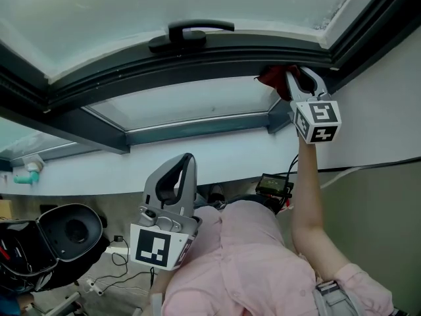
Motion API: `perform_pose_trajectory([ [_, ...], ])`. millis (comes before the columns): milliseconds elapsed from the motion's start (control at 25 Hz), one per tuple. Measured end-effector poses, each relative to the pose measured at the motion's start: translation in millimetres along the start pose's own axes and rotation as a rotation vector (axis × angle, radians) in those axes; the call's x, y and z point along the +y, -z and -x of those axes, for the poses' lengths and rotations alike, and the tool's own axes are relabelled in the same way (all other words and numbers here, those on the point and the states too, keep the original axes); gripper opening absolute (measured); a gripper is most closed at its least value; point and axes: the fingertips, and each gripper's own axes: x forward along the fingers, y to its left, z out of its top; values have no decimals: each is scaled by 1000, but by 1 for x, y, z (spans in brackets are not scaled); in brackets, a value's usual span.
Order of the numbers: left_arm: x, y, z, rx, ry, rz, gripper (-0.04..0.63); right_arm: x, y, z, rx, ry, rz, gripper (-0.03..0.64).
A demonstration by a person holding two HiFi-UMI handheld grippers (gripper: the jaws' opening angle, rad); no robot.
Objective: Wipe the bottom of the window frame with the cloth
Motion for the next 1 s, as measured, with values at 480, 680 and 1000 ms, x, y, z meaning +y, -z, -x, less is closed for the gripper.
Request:
perform_pose_trajectory([
  [480, 0, 1, 0, 2, -1, 1, -3, -31, 9, 8, 11, 97, -35, 61],
  [680, 1, 2, -2, 7, -2, 2, -3, -48, 13, 12, 7, 141, -57, 61],
  [1000, 0, 1, -6, 10, 2, 2, -3, -75, 21, 22, 11, 218, -91, 63],
])
